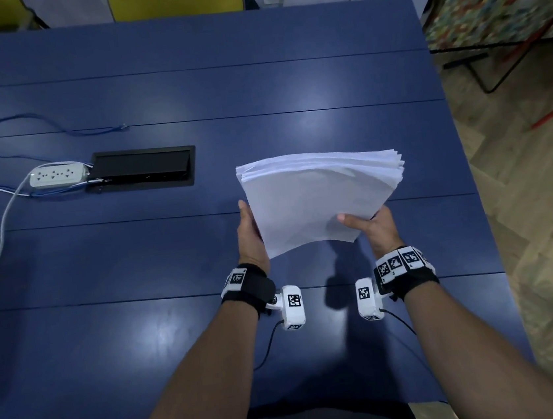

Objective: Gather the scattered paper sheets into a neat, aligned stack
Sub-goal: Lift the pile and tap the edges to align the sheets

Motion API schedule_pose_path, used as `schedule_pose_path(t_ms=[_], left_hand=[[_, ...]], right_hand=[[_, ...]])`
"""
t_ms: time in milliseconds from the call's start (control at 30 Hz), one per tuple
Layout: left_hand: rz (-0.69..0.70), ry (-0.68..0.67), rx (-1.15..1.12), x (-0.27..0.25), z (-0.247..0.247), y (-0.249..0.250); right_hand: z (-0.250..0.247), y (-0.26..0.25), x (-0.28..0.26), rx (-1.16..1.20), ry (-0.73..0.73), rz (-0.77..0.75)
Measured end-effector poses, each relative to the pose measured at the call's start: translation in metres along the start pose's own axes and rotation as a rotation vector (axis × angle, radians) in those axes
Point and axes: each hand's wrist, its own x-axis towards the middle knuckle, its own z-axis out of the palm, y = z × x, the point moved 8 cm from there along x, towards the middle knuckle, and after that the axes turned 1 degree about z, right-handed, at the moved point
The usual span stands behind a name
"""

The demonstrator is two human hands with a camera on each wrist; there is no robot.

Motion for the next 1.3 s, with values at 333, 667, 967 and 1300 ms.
schedule_pose_path(t_ms=[333,667,967,1300], left_hand=[[0.099,-0.101,-0.005,-0.009,0.014,0.029],[0.5,-0.236,0.319,-0.037,0.028,0.06],[0.628,0.102,0.217,-0.064,0.04,0.078],[0.634,0.067,0.238,-0.062,0.041,0.077]], right_hand=[[-0.01,-0.012,-0.005,-0.011,-0.017,-0.048],[0.003,-0.074,-0.025,0.0,-0.057,-0.291],[0.007,-0.097,-0.045,-0.002,0.006,-0.444],[0.005,-0.098,-0.049,-0.004,0.017,-0.46]])
